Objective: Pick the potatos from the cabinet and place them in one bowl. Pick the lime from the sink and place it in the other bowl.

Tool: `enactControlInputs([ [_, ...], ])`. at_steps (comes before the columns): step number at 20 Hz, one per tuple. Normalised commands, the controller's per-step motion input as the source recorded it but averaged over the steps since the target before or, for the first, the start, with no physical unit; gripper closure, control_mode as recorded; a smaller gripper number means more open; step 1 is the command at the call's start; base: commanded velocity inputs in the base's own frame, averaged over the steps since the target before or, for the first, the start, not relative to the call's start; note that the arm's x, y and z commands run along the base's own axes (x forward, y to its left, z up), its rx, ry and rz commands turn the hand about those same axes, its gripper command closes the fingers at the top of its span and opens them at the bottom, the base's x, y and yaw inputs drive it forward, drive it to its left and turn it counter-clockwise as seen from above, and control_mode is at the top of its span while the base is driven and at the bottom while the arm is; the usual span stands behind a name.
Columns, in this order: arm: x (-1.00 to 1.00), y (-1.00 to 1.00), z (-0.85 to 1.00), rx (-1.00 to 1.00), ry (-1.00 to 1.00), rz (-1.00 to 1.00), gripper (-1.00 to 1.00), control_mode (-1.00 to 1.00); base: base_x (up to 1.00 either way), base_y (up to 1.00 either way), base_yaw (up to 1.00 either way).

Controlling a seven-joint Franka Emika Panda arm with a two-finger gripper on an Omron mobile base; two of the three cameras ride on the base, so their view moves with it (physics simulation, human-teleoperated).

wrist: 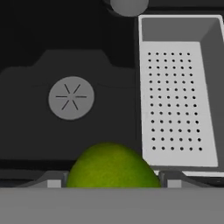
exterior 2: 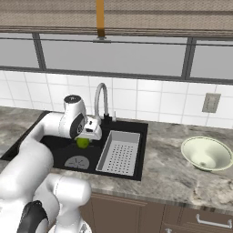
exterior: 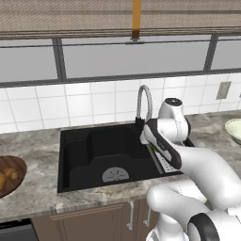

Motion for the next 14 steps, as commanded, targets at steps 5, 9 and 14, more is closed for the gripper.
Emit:
enactControlInputs([
  [5, 0.0, -0.57, 0.04, -0.06, 0.0, -0.09, 1.0, -1.0, 0.0, 0.0, 0.0],
  [9, 0.0, -0.62, 0.14, -0.02, 0.0, -0.1, 1.0, -1.0, 0.0, 0.0, 0.0],
  [14, 0.0, -0.7, 0.11, 0.0, 0.0, -0.09, 1.0, -1.0, 0.0, 0.0, 0.0],
])
